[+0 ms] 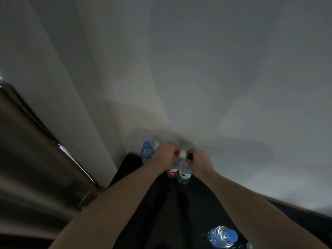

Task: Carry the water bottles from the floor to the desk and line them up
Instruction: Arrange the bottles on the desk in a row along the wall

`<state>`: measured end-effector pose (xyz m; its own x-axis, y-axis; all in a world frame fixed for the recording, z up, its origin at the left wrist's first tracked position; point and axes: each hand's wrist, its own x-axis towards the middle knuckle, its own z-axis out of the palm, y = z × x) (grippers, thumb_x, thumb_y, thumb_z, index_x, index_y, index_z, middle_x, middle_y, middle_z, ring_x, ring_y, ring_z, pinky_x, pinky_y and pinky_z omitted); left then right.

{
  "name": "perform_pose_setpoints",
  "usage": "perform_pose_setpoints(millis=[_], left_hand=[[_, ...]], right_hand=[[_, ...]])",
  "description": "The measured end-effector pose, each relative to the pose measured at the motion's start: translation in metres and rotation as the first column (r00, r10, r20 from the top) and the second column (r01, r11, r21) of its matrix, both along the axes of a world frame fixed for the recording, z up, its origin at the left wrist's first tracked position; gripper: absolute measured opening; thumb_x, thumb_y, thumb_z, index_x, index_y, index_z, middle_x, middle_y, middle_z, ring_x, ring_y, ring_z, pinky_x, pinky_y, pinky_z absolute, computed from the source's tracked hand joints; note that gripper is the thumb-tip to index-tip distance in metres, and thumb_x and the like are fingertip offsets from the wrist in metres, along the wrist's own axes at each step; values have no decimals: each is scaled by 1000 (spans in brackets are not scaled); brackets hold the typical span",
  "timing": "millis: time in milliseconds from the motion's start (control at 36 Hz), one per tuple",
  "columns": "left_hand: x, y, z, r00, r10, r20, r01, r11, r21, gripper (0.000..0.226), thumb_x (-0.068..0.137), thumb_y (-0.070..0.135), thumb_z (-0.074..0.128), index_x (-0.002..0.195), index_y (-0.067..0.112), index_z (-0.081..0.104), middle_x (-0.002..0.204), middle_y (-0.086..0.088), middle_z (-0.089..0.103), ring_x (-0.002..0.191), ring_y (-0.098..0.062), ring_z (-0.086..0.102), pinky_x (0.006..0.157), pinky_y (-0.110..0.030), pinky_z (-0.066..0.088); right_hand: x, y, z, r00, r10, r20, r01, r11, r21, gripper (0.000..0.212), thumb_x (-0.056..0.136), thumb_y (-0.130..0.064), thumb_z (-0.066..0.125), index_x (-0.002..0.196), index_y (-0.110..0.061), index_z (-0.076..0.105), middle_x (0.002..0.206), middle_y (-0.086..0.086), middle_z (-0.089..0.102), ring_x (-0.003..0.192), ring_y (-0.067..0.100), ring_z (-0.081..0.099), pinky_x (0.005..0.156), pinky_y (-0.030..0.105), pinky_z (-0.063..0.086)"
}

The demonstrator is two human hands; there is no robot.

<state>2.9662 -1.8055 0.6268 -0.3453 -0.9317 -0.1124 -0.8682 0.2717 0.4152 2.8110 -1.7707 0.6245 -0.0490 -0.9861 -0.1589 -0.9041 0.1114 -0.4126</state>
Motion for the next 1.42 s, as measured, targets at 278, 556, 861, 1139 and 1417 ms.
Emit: perform_pose_setpoints(millis=[278, 556, 861, 1139, 1417], left_hand=[[-5, -3, 1, 1000, 0, -12, 1, 1000, 15, 37, 88, 0, 58, 122, 10, 69, 121, -14, 65, 109, -29, 63, 98, -39, 50], [-2, 12, 8, 999, -44, 7, 44, 999, -24, 40, 89, -1, 56, 126, 10, 62, 130, -12, 59, 117, -28, 57, 102, -40, 47], [28, 153, 27, 960, -75, -269, 60, 996, -64, 34, 91, 24, 70, 125, 25, 65, 129, 15, 56, 104, -1, 55, 96, -17, 45], [21, 306, 14, 952, -6, -306, 82, 968, 236, 33, 87, 42, 71, 119, 44, 63, 120, 32, 53, 98, 9, 56, 85, -14, 51], [-35, 348, 29, 950, -210, -231, 265, 935, 237, 41, 89, 45, 66, 129, 39, 58, 126, 27, 53, 104, 5, 57, 91, -19, 50]], right_hand=[[-3, -2, -5, 997, -49, 53, 49, 999, -8, 22, 95, -8, 61, 115, -15, 67, 108, 9, 71, 96, 27, 67, 84, 39, 57], [-18, 10, 2, 999, 16, 50, -20, 997, 69, 42, 92, -17, 69, 133, -19, 61, 128, 6, 65, 116, 27, 63, 99, 37, 53], [-65, 159, 44, 923, -24, 385, 45, 998, -46, 38, 88, -14, 76, 121, -31, 67, 109, -16, 66, 97, 0, 65, 82, 10, 49], [-116, 329, 52, 919, -146, 366, 129, 989, 72, 41, 88, -20, 78, 109, -51, 64, 102, -17, 68, 99, -7, 62, 82, 11, 49], [-131, 410, 43, 919, -192, 344, 131, 973, 193, 38, 89, -20, 76, 113, -46, 62, 110, -25, 67, 105, -13, 59, 86, 14, 50]])
